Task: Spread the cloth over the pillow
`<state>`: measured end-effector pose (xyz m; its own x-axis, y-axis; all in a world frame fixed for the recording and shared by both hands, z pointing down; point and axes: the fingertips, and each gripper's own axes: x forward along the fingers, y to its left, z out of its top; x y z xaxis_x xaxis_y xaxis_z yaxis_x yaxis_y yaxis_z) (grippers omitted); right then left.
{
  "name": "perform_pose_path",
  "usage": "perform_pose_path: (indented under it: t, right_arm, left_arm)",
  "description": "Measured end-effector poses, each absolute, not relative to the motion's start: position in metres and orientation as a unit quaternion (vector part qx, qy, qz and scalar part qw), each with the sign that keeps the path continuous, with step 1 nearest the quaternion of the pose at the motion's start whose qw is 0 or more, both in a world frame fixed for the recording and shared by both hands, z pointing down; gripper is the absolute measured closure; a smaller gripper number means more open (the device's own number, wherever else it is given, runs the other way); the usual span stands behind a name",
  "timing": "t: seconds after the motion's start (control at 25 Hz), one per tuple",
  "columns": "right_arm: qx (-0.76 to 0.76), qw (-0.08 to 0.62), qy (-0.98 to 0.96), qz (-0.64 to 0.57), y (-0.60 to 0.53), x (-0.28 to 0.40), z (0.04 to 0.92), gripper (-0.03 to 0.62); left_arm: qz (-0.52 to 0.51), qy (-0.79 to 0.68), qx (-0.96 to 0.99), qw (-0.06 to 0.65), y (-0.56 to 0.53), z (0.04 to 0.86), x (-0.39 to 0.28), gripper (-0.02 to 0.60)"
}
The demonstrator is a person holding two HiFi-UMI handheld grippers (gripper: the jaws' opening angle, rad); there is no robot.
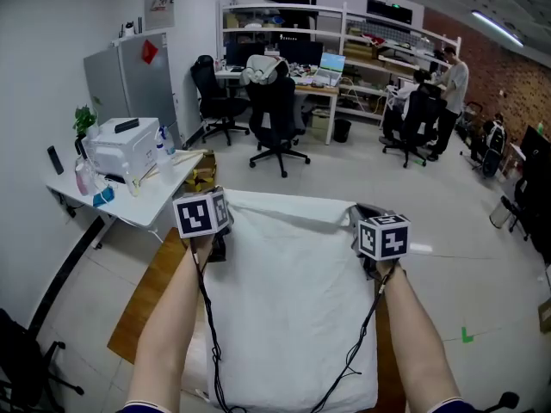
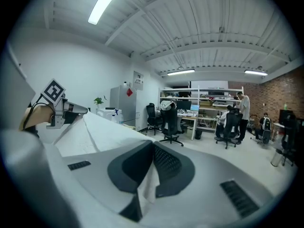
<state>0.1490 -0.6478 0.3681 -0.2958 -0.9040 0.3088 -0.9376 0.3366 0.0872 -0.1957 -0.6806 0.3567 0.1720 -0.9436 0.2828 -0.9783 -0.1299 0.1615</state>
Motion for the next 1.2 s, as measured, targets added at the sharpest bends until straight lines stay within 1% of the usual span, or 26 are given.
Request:
perform_pose_path:
  t: [0.24,0.4,0.64,0.84,1.0,1.2]
  right_arm:
    - [0.583,0.161,-0.793,0.074,-0.688,0.153,0.394,0.574]
    - [0.588,0.167,-0.787,0.084,-0.709,0.157,0.408,0.574]
    - [0.589,0.171,-0.784,0.096,-0.735,0.157,0.428,0.575]
    - [0.590,0.190,-0.776,0.115,-0.750,0.162,0.460,0.574]
    - [0.585,0.207,-0.774,0.123,-0.763,0.163,0.486,0.574]
    - [0.580,0.237,-0.766,0.142,-0.775,0.160,0.530,0.574]
  left_arm:
    - [0.078,-0.637,0.750,0.161,-0.726,0.378,-0.191,0.567]
    - [0.087,-0.637,0.751,0.148,-0.750,0.387,-0.185,0.566]
    - [0.103,-0.635,0.746,0.176,-0.780,0.417,-0.185,0.566]
    - [0.124,-0.631,0.744,0.181,-0.799,0.447,-0.181,0.566]
    - [0.146,-0.628,0.748,0.158,-0.812,0.465,-0.175,0.567]
    - [0.178,-0.621,0.742,0.181,-0.825,0.513,-0.181,0.568]
